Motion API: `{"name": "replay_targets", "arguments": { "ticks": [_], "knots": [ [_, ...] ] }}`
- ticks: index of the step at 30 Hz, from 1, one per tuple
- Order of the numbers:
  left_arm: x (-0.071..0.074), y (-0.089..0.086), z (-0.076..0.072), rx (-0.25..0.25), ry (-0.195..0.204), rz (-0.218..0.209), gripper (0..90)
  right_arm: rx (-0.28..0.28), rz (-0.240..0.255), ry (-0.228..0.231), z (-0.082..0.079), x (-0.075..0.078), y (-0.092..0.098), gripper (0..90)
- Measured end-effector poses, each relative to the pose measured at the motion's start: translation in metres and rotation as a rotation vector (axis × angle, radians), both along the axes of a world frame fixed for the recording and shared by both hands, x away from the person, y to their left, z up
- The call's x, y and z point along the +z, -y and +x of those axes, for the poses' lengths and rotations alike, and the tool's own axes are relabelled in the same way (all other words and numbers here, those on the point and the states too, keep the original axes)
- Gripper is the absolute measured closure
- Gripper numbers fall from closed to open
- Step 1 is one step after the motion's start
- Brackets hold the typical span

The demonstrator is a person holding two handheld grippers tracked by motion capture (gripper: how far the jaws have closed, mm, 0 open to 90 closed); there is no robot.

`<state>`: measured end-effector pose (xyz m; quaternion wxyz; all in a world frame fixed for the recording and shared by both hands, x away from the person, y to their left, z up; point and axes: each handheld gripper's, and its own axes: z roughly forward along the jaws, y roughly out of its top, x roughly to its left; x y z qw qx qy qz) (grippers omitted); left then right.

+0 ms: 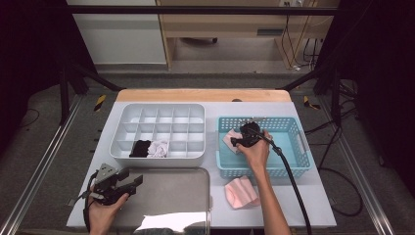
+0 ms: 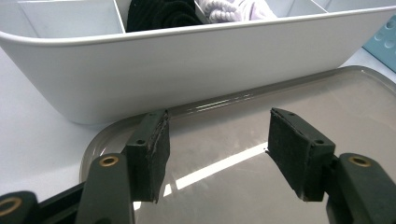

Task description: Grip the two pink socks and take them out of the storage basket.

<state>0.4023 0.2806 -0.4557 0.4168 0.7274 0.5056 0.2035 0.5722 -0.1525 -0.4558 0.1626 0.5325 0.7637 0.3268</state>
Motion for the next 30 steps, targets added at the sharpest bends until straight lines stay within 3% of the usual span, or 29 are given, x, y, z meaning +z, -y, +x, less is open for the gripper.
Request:
{"name": "replay_targets", "arguments": {
  "ticks": [4,9,16,20,24,30],
  "knots": [
    [0.0,0.0,0.0,-0.001,-0.003,0.002,38.3,-0.001,-0.003,-0.015,0.0,-0.002,-0.001,45.9],
    [0.0,0.0,0.0,-0.001,-0.002,0.0,38.5,0.002,-0.021,-0.07,0.002,-0.007,-0.002,44.2],
    [-0.001,0.0,0.0,-0.001,-0.003,0.001,38.7,0.01,-0.015,-0.08,0.0,-0.006,-0.001,69.6],
    [0.0,0.0,0.0,0.0,-0.002,-0.002,38.8,0.013,-0.02,-0.07,-0.001,-0.003,-0.001,78.1],
    [0.0,0.0,0.0,0.0,-0.001,-0.002,38.9,0.006,-0.024,-0.049,-0.002,0.0,0.001,79.4],
    [0.0,-0.001,0.0,0.0,0.0,-0.003,39.0,0.008,0.02,-0.011,-0.003,0.008,0.004,79.5]
  ]
}}
